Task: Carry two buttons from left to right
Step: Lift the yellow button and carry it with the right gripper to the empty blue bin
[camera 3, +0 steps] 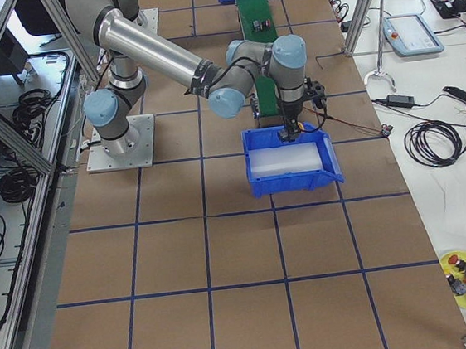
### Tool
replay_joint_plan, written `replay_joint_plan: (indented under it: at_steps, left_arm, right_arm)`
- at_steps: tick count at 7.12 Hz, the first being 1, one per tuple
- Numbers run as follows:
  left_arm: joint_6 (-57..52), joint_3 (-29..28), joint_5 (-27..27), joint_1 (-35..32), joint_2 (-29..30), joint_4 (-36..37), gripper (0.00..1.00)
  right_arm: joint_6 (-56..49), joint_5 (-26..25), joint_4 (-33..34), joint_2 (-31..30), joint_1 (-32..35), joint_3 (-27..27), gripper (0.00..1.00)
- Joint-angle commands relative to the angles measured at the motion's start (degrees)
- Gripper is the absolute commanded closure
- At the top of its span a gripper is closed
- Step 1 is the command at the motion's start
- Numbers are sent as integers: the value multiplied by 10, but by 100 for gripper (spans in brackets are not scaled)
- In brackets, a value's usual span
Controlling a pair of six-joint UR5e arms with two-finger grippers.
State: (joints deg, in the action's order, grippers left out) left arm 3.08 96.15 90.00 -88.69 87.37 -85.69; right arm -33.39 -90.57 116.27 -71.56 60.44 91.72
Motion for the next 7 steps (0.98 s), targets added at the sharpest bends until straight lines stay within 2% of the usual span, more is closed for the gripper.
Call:
replay_joint_plan:
  at_steps: [1, 3, 7]
  left_arm:
    - [0, 1, 0, -1, 0, -1, 0]
    - [-1, 1, 0, 0, 0, -1, 0]
    - [-1, 13, 0, 0, -5, 0, 0]
  right_arm:
    - [0, -1, 100, 8, -4, 71, 95]
    - [0, 0, 134, 8, -24, 114, 95]
    - [30, 0, 145, 12, -33, 141, 95]
